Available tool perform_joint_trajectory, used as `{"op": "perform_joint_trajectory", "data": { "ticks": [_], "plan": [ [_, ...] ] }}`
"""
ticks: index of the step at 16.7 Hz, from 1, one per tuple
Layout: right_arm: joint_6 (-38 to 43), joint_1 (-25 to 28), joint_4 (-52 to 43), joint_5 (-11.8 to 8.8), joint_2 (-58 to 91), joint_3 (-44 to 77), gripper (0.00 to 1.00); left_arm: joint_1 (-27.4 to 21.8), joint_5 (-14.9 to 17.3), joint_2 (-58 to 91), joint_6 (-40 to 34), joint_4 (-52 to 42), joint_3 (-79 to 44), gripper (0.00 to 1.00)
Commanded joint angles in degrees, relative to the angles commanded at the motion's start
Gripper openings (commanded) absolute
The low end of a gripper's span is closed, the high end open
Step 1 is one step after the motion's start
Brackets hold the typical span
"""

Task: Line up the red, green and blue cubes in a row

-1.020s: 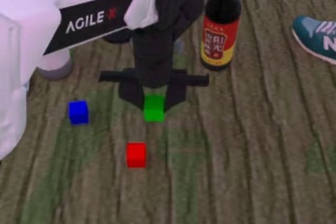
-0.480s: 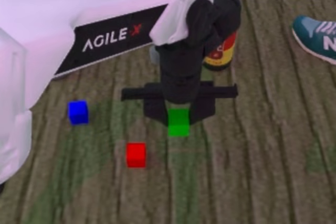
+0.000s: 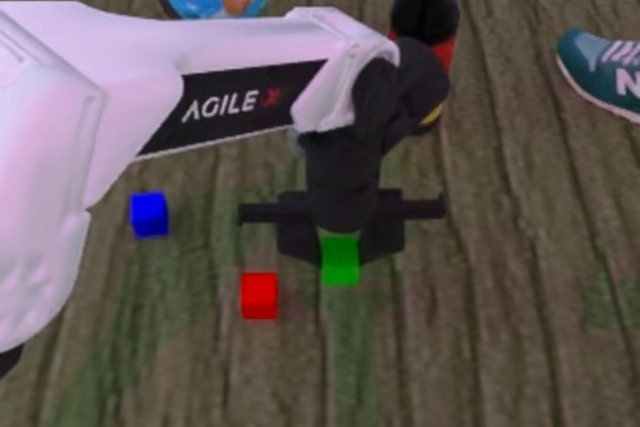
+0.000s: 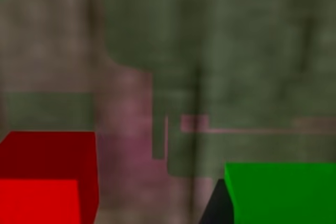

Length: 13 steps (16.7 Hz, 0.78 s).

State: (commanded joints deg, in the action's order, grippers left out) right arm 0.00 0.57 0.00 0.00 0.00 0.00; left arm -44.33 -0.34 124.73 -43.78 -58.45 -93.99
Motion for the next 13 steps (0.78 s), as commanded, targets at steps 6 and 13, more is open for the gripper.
{"op": "perform_joint_trajectory", "data": {
  "ticks": [6,13],
  "plan": [
    [0.0,0.0,0.0,0.0,0.0,0.0,1.00,-0.2,0.0,1.0,0.0,3.9,3.0,0.00],
    [0.0,0.0,0.0,0.0,0.0,0.0,1.00,-0.2,0.0,1.0,0.0,3.9,3.0,0.45]
  ]
}}
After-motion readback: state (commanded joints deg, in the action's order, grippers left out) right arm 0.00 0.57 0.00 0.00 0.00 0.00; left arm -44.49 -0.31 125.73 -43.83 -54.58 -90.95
